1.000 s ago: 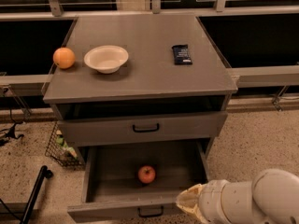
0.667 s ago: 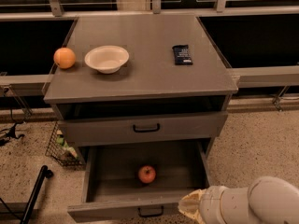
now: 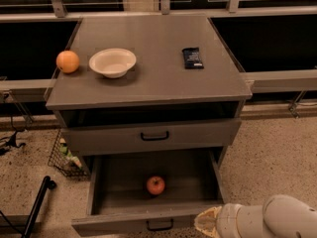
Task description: Close middle drawer
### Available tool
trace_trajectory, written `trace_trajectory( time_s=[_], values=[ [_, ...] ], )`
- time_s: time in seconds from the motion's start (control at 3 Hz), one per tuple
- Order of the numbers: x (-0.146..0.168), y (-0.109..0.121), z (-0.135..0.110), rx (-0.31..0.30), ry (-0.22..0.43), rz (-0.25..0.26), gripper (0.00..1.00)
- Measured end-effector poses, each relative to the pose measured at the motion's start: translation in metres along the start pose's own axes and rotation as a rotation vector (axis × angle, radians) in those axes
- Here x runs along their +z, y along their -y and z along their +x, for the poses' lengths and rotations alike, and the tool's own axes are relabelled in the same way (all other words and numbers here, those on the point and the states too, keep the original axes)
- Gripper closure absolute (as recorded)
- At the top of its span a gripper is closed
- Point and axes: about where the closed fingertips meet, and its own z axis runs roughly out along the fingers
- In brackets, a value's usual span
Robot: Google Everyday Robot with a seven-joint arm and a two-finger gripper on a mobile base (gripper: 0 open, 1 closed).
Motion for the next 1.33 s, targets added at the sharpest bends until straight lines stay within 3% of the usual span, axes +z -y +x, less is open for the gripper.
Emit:
trace_trajectory(
  time_s=[0.33,0.67,1.33],
  values=[
    [0.027,0.001,0.029,-0.010,0.037,-0.032,1.00],
    [0.074,-0.011,0.079,0.058,0.051,-0.107,1.00],
    [0.097,-0.011,0.090,0.045,0.074,-0.108,1.00]
  ],
)
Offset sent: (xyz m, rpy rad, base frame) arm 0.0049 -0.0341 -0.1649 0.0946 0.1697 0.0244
